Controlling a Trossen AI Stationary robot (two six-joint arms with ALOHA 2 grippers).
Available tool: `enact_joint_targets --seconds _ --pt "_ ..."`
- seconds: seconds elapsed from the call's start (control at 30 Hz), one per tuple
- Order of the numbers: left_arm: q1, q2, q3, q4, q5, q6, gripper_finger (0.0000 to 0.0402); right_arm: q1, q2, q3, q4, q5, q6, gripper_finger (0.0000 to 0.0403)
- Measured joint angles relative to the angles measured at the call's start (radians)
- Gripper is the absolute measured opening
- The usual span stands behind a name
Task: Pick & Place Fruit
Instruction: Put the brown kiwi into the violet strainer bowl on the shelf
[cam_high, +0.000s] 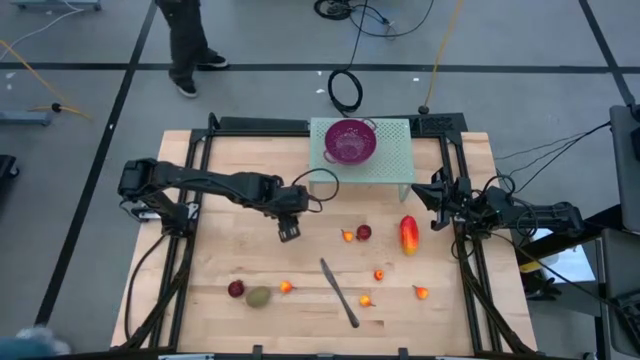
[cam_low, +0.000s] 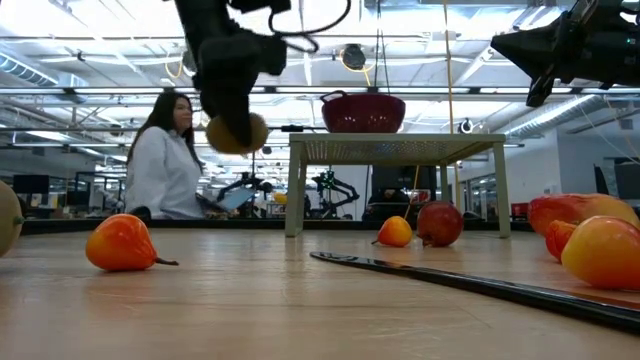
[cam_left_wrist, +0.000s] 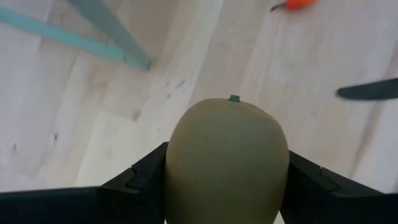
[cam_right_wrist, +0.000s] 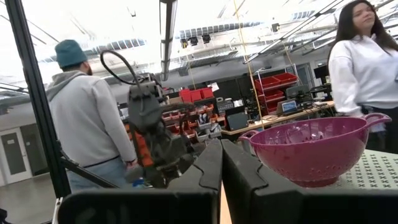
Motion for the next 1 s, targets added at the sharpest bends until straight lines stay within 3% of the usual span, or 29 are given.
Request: enact_joint_targets --seconds 1.0 --pt "-0.049 -0.001 0.281 0.146 0.001 -0.086 0.0223 0.0 0.0 0.0 0.0 0.0 0.0 0.0"
